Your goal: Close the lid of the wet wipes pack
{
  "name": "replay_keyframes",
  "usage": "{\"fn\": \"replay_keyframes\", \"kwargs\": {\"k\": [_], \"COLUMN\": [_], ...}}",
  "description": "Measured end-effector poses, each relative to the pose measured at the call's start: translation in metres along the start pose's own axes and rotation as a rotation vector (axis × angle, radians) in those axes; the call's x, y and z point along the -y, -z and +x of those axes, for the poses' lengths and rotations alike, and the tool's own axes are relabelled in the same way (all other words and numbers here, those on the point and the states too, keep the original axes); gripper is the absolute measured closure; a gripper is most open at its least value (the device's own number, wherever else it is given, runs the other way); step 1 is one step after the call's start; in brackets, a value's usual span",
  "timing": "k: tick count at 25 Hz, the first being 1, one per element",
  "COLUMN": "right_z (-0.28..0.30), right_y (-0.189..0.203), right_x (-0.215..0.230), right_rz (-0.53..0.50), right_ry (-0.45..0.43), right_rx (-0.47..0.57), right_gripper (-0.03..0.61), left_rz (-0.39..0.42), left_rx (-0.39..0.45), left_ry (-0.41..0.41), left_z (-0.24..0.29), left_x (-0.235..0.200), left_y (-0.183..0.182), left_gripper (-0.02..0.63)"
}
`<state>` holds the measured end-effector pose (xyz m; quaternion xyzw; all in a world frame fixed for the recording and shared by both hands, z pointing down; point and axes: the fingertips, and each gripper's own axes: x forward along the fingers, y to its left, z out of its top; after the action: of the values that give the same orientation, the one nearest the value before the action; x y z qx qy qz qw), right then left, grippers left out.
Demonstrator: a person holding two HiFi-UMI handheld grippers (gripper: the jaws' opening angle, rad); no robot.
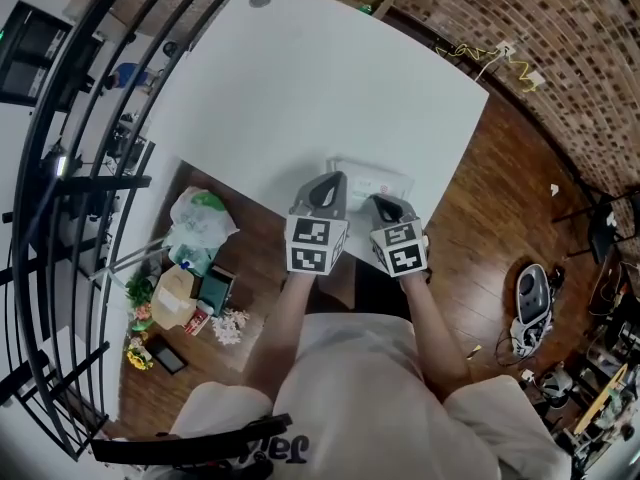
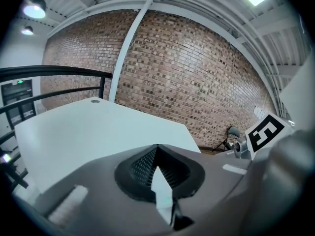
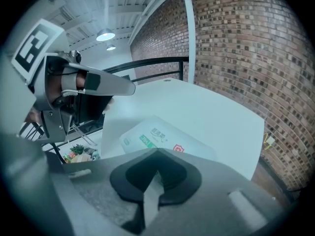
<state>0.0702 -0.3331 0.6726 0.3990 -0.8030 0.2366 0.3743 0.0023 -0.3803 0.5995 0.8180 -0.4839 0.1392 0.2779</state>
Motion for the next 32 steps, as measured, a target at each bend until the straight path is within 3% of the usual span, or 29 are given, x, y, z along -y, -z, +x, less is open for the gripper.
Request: {"fn": "replay_keyframes", "kwargs": {"k": [6, 13, 17, 25, 32], "right_z": [0.002, -0.002, -0.025, -0.101, -0.164], "right_y": [-0.002, -0.006, -0.038, -0.114, -0.141], "right_x": [-0.002, 0.003, 0.013, 0.020, -0.011], "right_rz": [-0.031, 0.036, 0.028, 0.045, 0.022], "right_ry": [0.006, 0.020, 0.072, 0.173, 0.282], "right_rx": [-0.019, -0.007, 0.095, 0.349, 0.522], "right_gripper": [0.588, 0.588, 0.588, 0.588, 0.588], "left_rz": [0.004, 0.016, 0.021, 0.087, 0.158], "left_rx": [-0.015, 0.006, 0.044, 0.205, 0.322], "left_ry": [0.004, -0.001, -0.004, 0.034, 0.083], "left_z": [0.002, 0.000, -0.012, -0.066, -0.124], "left_x": [0.001, 0.001, 0.001, 0.021, 0.030], "left_y": [0.003, -0.006, -0.022, -0.088, -0.121], "left_gripper": [0.598, 0.598, 0.598, 0.598, 0.598]}}
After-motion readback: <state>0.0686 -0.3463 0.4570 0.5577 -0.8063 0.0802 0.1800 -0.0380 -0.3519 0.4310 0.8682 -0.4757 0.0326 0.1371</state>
